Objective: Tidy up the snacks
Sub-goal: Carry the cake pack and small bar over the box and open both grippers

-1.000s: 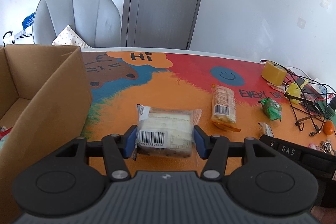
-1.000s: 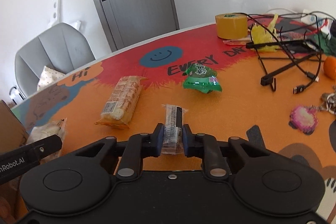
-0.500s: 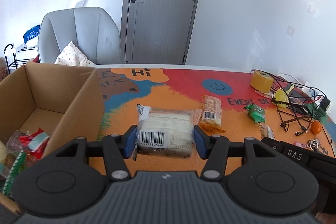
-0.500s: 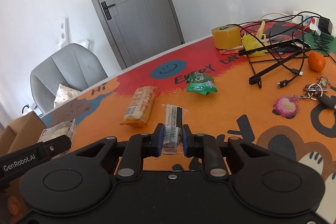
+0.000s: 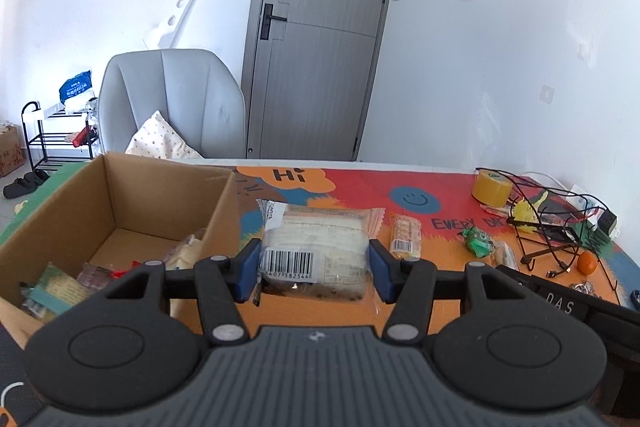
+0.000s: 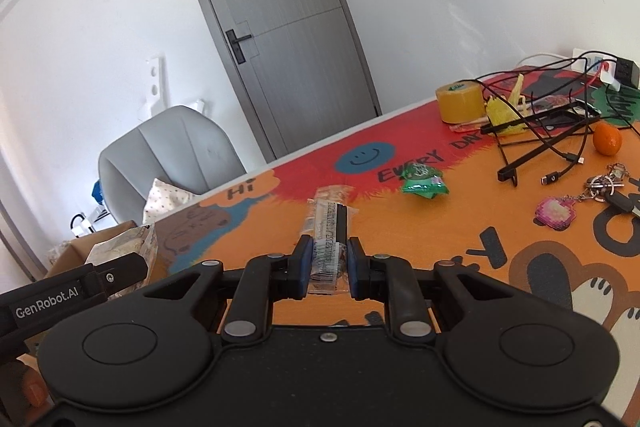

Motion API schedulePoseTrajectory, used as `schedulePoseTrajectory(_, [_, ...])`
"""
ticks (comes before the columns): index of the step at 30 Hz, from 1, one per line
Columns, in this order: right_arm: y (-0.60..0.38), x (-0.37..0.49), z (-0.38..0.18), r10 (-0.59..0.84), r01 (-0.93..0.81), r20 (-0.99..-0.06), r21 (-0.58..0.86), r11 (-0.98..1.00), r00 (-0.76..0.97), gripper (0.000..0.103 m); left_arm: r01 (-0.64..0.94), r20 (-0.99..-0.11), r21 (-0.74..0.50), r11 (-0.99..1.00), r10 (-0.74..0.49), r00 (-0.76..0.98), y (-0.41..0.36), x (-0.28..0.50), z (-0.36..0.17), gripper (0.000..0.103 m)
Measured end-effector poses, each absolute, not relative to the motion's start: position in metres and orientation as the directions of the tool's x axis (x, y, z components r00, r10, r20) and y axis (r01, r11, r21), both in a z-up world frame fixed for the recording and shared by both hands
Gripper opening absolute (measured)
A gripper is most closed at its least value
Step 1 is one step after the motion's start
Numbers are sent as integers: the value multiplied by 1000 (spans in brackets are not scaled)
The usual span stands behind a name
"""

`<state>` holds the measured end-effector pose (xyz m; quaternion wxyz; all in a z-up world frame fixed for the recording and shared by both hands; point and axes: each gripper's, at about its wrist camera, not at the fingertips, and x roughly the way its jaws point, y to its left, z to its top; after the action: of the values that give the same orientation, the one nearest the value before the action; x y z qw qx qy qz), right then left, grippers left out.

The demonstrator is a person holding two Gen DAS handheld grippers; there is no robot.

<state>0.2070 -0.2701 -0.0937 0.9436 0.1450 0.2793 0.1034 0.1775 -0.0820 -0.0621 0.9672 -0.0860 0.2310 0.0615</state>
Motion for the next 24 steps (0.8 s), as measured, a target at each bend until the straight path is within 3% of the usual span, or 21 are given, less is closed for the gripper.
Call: schedulePoseTrajectory(24, [-201,172,-49,401,-283,-401,322,904,824,20,-283,-367,-189,940,200,909,-1,114,-28,55])
